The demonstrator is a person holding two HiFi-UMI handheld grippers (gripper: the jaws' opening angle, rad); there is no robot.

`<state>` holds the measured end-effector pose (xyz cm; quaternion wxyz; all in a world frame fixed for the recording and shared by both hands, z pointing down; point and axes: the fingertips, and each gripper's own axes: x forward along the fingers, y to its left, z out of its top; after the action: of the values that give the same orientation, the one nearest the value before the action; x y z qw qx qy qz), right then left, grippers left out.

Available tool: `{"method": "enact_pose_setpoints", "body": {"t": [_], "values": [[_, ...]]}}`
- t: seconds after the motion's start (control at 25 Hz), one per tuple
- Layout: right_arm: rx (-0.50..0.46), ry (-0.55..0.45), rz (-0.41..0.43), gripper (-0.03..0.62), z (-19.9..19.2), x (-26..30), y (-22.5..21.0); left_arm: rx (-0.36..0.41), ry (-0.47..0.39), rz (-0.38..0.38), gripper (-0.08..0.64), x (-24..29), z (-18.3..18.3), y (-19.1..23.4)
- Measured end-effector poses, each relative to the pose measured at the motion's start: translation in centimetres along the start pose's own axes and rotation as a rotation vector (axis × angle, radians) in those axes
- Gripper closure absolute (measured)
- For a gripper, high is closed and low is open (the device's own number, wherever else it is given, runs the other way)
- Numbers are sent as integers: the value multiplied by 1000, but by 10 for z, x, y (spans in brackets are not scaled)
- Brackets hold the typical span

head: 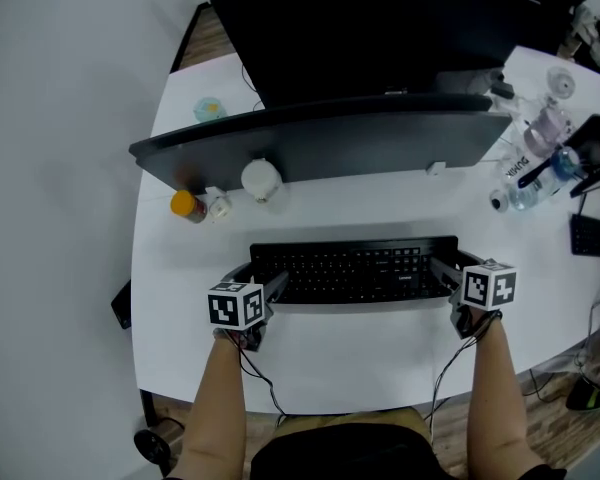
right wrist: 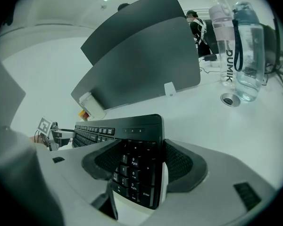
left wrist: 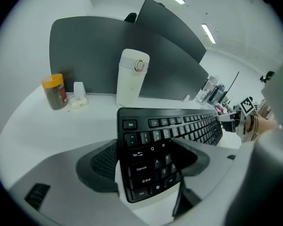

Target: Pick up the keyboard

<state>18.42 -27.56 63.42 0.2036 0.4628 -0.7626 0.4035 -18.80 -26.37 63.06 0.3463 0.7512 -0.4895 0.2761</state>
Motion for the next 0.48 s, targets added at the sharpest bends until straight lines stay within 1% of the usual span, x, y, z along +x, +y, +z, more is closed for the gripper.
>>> {"method": "enact_pose_setpoints", "body": {"t": [0.24, 0.48], "values": [[-11, -39, 7, 310, 17, -18, 14, 9, -30, 5, 215, -18, 13, -7], [-12, -71, 5, 310, 33, -41, 30, 55, -83, 31, 215, -48, 37, -15]]}}
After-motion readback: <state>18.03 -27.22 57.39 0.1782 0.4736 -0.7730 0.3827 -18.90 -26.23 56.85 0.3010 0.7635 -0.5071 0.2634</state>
